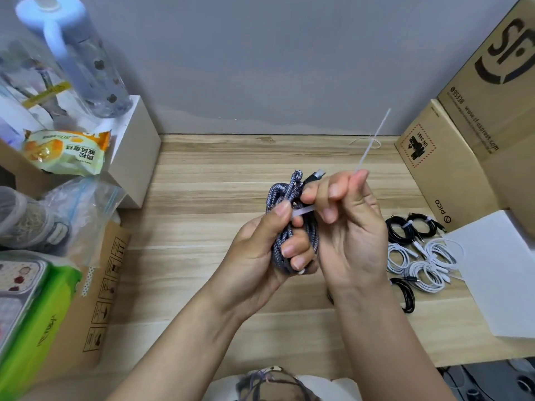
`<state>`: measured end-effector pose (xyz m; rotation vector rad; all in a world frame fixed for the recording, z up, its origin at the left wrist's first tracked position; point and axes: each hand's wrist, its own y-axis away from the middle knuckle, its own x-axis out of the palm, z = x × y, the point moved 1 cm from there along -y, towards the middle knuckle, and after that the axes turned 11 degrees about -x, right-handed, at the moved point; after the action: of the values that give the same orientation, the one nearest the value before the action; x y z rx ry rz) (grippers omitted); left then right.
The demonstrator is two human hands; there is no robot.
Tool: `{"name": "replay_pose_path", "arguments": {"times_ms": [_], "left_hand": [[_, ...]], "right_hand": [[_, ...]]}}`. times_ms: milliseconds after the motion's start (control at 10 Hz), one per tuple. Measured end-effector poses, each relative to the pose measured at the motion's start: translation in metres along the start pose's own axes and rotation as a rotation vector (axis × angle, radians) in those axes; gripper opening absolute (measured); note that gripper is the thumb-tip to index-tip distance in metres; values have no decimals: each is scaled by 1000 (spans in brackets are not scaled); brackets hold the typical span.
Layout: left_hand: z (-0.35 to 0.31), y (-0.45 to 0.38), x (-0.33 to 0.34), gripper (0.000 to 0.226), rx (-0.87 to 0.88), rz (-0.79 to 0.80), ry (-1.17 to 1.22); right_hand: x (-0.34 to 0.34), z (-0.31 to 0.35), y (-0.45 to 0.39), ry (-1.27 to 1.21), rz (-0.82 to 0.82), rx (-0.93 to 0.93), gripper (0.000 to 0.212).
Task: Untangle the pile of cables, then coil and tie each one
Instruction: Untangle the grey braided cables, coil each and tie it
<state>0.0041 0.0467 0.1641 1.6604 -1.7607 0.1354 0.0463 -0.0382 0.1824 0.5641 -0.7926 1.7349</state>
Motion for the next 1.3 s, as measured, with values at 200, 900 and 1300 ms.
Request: {"name": "replay_pose_path", "arguments": {"times_ms": [200,900,1300], "left_hand": [[-3,0,-23,21,164,-120,-459],[-5,7,-25,25,167,-217,-1028],[4,0,-33,36,168,-263,-1279]], "right_hand": [[-35,19,-1,291,187,49,29],[-21,29,6,934,265,258,32],[-39,11,17,1034,361,228,21]]}}
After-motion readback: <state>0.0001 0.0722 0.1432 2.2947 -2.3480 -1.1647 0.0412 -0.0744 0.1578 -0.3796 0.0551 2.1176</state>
